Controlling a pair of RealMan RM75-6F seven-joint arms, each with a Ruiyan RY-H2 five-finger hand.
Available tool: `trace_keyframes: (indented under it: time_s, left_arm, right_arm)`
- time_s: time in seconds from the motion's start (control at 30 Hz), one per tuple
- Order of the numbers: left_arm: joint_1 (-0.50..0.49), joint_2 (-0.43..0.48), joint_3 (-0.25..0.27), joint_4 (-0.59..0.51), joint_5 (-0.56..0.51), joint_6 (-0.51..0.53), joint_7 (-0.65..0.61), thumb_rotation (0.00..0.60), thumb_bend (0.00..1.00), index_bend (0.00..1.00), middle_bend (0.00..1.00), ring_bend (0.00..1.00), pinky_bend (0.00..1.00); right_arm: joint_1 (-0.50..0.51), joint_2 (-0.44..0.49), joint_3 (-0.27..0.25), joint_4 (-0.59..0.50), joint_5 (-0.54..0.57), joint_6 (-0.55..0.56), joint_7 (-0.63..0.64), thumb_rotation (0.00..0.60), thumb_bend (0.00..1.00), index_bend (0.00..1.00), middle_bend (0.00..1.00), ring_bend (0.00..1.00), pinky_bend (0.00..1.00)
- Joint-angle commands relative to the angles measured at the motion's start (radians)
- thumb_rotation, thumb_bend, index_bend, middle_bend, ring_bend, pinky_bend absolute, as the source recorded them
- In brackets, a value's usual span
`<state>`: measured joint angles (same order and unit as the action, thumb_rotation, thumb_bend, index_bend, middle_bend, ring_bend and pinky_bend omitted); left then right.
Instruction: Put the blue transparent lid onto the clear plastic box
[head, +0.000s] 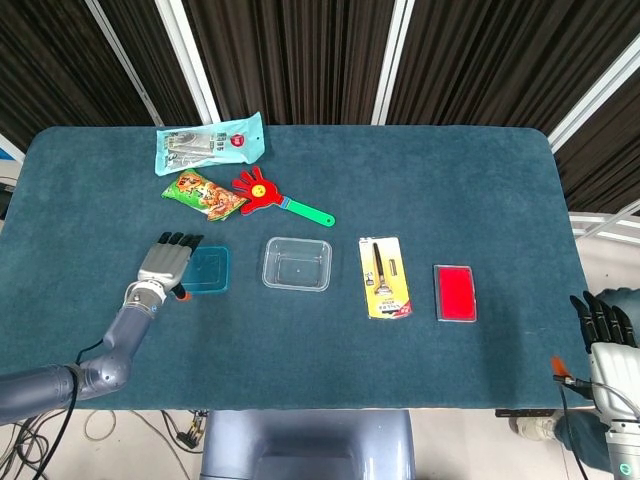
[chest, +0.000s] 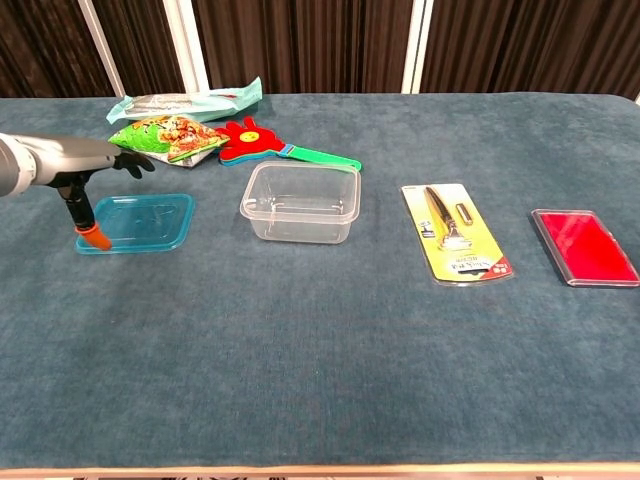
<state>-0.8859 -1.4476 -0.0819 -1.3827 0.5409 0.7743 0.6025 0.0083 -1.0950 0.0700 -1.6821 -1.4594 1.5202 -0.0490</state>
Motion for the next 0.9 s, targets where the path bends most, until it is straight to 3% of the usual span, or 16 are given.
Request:
trace_keyframes:
  time_s: [0.03,0.9]
  left_arm:
    - [-0.012,-0.023,0.010,0.028,-0.013,-0.007,0.006,0.600,0.09,0.01,0.09,0.03,0.03]
    - [-0.039,-0.071,0.042,0.097,-0.019,-0.023,-0.003,0.600,0.09,0.01,0.09,0.03,0.03]
  right_arm:
    - [0.000,0.001,0.000,-0.001,0.002,-0.001,-0.001,0.600,0.34,0.00,0.01,0.00,0.00]
    - [-0.002,-0.001,0.004,-0.001,0.014,-0.003,-0.006,0.600,0.34,0.00,0.01,0.00,0.00]
